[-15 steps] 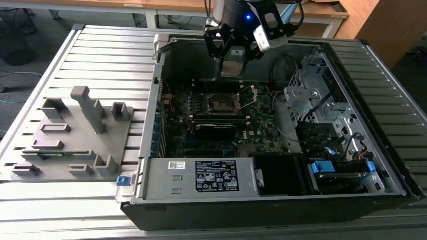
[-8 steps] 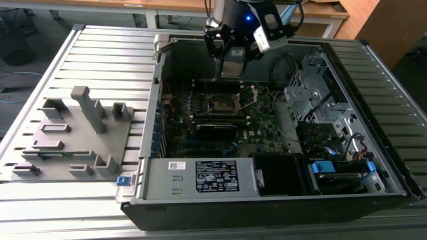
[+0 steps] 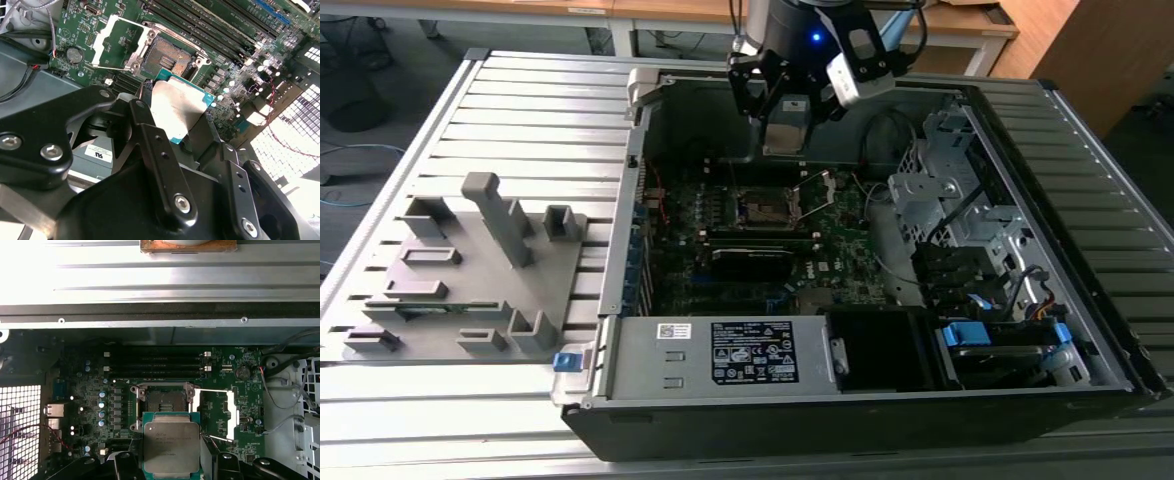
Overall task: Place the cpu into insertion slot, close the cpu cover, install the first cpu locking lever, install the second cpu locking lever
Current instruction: 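Place the cpu into insertion slot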
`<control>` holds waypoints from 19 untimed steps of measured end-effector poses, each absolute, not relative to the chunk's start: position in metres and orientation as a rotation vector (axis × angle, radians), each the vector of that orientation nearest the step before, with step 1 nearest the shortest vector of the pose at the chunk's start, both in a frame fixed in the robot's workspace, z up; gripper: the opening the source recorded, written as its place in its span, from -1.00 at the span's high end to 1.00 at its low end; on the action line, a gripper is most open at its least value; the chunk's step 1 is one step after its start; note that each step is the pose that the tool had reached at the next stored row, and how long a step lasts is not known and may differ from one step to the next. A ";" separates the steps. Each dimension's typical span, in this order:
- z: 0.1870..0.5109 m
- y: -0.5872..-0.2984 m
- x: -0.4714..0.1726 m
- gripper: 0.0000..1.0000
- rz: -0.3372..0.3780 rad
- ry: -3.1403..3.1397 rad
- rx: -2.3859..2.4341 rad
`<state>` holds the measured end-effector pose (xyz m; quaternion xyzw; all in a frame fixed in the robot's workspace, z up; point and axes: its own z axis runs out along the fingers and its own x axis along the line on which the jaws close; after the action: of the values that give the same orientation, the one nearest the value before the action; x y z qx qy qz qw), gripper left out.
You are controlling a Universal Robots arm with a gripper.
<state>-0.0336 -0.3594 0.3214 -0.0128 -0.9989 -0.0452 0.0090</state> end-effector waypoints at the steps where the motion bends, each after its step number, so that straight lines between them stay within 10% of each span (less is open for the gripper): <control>1: 0.321 -0.359 -0.034 -0.07 -0.141 -3.120 -0.040; 19: 0.320 -0.359 -0.034 -0.07 -0.141 -3.120 -0.053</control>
<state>-0.0336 -0.3595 0.3202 -0.0169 -0.9988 -0.0452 0.0088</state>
